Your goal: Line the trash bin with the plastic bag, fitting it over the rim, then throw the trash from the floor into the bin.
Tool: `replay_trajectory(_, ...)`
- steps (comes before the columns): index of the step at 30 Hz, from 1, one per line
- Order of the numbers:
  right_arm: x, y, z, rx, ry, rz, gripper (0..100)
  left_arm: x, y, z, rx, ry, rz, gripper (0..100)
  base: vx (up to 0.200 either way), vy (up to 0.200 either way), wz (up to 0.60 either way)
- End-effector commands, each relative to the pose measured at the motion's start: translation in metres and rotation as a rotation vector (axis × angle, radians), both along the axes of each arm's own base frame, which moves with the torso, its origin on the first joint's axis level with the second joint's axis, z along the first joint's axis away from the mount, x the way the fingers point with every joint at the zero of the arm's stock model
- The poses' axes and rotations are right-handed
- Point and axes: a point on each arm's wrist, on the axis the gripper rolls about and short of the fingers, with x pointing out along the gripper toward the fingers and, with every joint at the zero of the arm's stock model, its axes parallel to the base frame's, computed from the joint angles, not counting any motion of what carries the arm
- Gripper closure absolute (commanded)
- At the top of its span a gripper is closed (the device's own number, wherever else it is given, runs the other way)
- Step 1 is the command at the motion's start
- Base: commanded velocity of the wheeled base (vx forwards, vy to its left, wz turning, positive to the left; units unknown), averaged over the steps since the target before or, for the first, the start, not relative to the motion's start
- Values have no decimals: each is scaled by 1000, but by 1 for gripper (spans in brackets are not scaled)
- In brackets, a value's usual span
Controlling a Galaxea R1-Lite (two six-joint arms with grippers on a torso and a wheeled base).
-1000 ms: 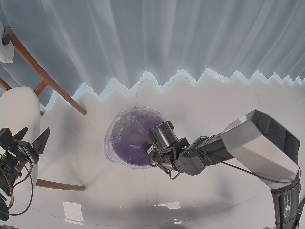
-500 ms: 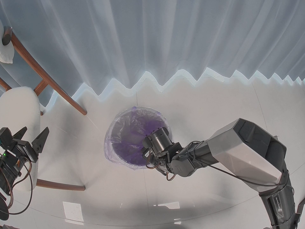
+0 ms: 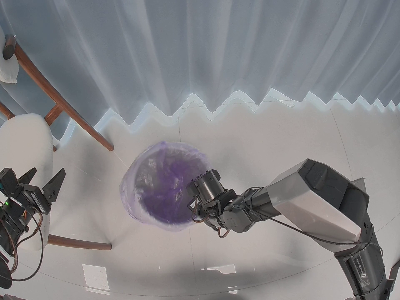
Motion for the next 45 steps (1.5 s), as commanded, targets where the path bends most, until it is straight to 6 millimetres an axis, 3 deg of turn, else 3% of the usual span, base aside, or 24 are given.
replay_trajectory(1,0,0,-2,-12,4,8,100,0,0,-1,0,3,1,0,0,0,0)
replay_trajectory(11,-2,-10,30,-103,-29,99,100,0,0,0,1,1,-2,0,0,0,0)
replay_trajectory(19,4,-49,48,-296,-61,273,100,0,-1,0,0,-3,-5,0,0,0,0)
replay_trajectory(21,4,-55,48,-313,-59,300,100,0,-1,0,0,-3,-5,0,0,0,0)
replay_trajectory(23,2,-73,50,-392,-58,427,100,-1,-1,0,-2,-3,-5,0,0,0,0)
replay_trajectory(31,-2,-107,57,-530,-120,778,100,-2,-1,-1,0,0,-9,0,0,0,0)
replay_trajectory(35,4,-125,53,-596,-179,952,100,-2,-1,-2,-1,4,-9,0,0,0,0)
replay_trajectory(45,25,-151,45,-774,-297,1176,100,-5,-1,-7,1,18,-9,0,0,0,0)
